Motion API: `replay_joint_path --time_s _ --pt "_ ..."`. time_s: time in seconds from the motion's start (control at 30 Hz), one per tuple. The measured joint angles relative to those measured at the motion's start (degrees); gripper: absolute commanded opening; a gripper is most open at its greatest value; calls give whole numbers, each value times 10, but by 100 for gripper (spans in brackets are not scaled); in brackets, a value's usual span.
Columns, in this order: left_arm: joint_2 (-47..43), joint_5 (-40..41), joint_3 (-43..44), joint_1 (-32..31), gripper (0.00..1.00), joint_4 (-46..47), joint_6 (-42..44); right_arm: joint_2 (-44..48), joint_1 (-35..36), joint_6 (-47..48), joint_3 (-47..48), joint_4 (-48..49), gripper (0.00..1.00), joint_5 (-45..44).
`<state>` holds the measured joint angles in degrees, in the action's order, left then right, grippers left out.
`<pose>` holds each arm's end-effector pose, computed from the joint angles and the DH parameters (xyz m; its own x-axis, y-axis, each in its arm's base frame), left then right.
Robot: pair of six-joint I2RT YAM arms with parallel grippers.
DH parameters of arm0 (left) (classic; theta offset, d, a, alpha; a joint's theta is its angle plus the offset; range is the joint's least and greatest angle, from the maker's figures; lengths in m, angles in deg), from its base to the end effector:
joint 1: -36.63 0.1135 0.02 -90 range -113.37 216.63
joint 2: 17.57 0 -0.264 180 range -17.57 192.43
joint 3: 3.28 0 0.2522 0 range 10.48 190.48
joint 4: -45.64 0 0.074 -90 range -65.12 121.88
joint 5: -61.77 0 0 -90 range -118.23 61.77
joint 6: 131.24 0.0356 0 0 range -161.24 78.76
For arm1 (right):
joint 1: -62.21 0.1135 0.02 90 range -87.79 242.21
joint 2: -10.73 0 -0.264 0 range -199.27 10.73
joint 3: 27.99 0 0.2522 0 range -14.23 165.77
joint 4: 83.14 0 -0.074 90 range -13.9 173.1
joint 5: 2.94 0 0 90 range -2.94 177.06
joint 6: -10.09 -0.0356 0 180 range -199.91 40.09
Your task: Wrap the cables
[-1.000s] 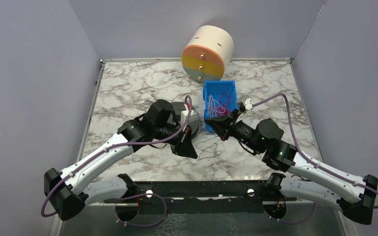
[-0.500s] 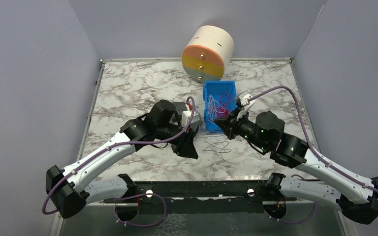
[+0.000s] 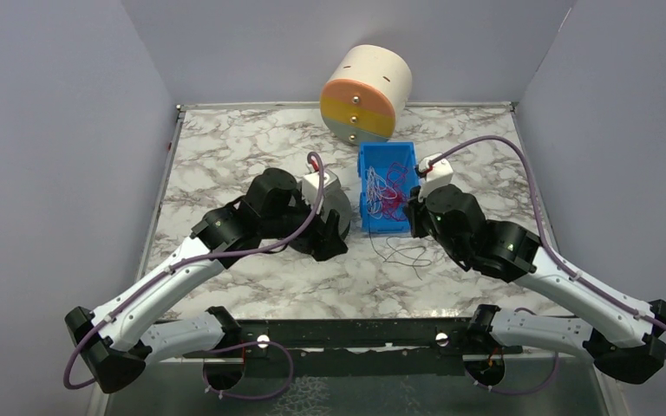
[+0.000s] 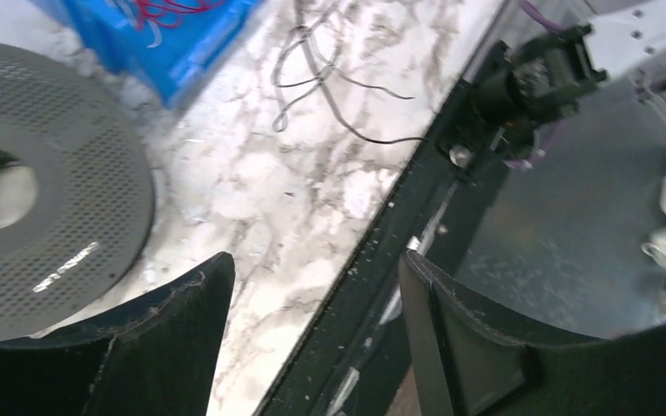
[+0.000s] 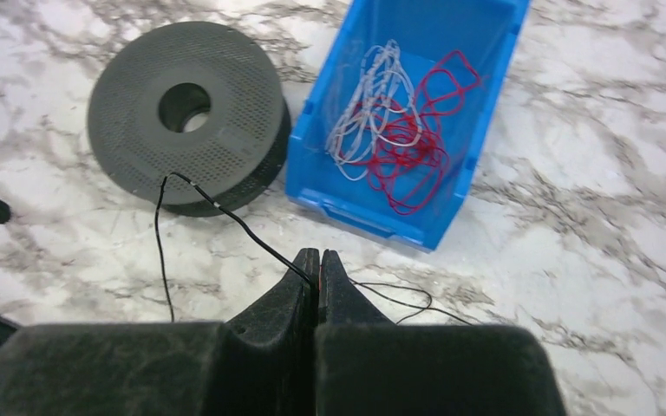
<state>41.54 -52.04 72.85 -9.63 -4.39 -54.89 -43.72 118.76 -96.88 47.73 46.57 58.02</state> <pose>0.1383 -0.1653 0.3558 -0.5772 0.2909 -0.7630 0.7809 0.4699 -0.4116 0.1211 0.1519 0.3688 -0.4004 -0.1431 -0.9051 -0.3959 0.9178 0.0300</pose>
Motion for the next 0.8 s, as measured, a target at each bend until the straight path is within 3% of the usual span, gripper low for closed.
replay_joint_path --time_s 0.33,0.57,0.8 --pt "59 197 8 -23 73 -8 -6 -50 0 -82 4 -68 1 -81" --pt "141 382 19 -80 76 -21 -9 -53 -14 -123 -30 -67 1 -75" --pt "206 542 19 -148 77 -29 -10 -34 -59 -160 -100 -47 1 -10"
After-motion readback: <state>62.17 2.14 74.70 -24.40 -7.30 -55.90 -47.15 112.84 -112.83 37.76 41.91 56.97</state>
